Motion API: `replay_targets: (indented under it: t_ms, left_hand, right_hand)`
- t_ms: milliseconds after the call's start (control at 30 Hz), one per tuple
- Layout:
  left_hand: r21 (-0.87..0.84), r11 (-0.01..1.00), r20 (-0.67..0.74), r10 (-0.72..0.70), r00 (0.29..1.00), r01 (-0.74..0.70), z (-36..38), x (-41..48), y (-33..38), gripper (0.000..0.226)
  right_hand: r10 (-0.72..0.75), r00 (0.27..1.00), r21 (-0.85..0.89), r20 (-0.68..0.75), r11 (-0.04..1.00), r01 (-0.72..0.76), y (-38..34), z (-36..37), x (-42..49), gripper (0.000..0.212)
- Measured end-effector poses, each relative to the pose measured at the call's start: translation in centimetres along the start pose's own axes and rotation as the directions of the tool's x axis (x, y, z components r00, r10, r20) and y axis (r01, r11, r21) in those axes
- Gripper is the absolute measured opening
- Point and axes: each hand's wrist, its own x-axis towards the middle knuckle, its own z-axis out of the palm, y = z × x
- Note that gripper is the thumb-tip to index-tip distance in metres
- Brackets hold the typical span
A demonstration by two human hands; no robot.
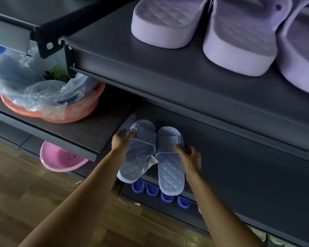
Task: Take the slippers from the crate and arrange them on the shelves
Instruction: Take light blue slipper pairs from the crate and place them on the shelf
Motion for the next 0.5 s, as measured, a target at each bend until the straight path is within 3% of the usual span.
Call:
replay_targets:
  t_ms: [167,333,500]
  left_hand:
    - [0.122,0.989,0.169,0.063,0.984,-0.084,0.1,-0.2,-0.6,0.045]
    - [0.258,0.949,0.138,0.147,0.979,-0.179,-0.7,-0.9,-2.2,0.051]
    - [0.381,0.884,0.174,0.220,0.960,-0.271,-2.5,-3.4,-3.0,0.055]
  right_hand:
    - [-0.072,0.997,-0.084,-0.024,0.994,0.070,0.4,0.2,0.5,0.037]
    - [-0.129,0.990,-0.215,0.061,0.967,0.139,0.9,-0.5,-0.4,0.053]
    - [-0.222,0.961,-0.443,0.162,0.854,0.272,1.2,-1.6,-3.1,0.058]
